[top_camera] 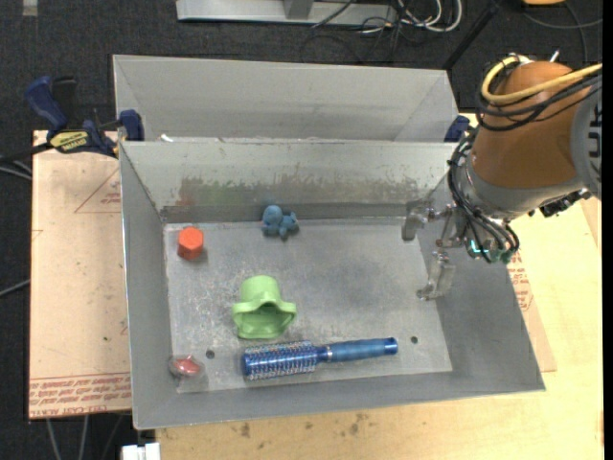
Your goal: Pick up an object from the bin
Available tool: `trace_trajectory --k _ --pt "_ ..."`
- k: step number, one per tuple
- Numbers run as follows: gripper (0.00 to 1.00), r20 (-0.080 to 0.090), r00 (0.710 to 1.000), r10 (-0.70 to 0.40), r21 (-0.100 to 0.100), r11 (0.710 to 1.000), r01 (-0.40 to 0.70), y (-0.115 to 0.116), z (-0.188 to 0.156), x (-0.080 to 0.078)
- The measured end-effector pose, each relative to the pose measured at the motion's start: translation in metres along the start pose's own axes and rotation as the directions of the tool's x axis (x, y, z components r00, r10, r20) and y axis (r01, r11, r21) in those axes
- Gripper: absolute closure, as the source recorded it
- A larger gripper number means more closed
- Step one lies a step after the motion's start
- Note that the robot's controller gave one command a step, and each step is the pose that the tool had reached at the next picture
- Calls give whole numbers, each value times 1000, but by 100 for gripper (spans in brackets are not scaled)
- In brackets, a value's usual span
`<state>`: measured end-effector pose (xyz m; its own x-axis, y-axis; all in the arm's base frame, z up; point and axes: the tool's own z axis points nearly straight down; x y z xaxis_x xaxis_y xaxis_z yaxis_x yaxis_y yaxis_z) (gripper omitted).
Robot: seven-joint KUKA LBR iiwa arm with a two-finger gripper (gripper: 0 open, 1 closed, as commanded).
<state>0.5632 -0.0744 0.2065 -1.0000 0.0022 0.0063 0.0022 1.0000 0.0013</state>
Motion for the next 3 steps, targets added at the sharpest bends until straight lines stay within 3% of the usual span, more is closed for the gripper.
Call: trace_trajectory --k 1,2,3 --pt "0 -2 1000 -20 -3 1000 20 49 77 24" --pt "0 22 998 -53 -2 999 54 114 137 79" --pt "100 7 999 -52 1 999 52 110 137 82"
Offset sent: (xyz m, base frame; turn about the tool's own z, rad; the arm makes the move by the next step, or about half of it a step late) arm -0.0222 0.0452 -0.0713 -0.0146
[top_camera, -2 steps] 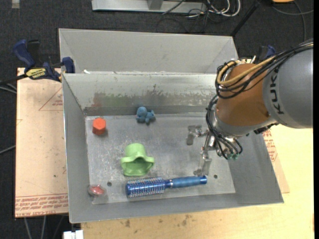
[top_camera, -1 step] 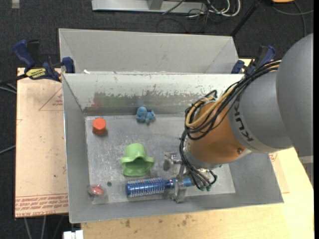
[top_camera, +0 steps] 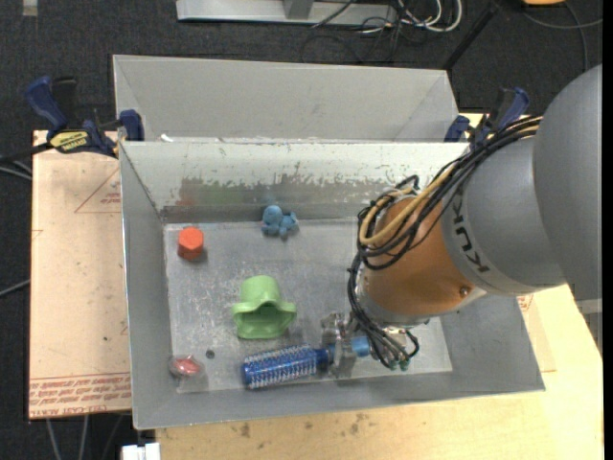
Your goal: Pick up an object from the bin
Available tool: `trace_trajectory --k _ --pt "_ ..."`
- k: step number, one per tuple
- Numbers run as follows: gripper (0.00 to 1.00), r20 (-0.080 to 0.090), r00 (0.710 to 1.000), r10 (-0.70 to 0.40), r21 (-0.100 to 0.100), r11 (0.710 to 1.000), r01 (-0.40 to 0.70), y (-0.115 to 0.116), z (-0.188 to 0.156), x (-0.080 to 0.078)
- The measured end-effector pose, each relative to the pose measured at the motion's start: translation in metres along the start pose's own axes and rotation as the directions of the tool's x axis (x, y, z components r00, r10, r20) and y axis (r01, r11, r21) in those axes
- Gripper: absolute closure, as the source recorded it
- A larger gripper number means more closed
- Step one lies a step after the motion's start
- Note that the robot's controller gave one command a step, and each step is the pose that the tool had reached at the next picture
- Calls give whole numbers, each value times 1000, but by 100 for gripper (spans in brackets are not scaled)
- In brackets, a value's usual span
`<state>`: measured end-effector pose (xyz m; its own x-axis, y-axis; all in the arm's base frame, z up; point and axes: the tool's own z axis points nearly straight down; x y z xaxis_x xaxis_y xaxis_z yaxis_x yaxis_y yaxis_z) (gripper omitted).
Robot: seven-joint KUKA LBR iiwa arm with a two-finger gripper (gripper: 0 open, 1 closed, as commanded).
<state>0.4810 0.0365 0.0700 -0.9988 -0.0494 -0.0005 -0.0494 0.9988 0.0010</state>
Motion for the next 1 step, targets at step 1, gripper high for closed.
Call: trace_trajectory --k 1 --pt "100 10 991 -130 3 992 130 -23 -218 -20"
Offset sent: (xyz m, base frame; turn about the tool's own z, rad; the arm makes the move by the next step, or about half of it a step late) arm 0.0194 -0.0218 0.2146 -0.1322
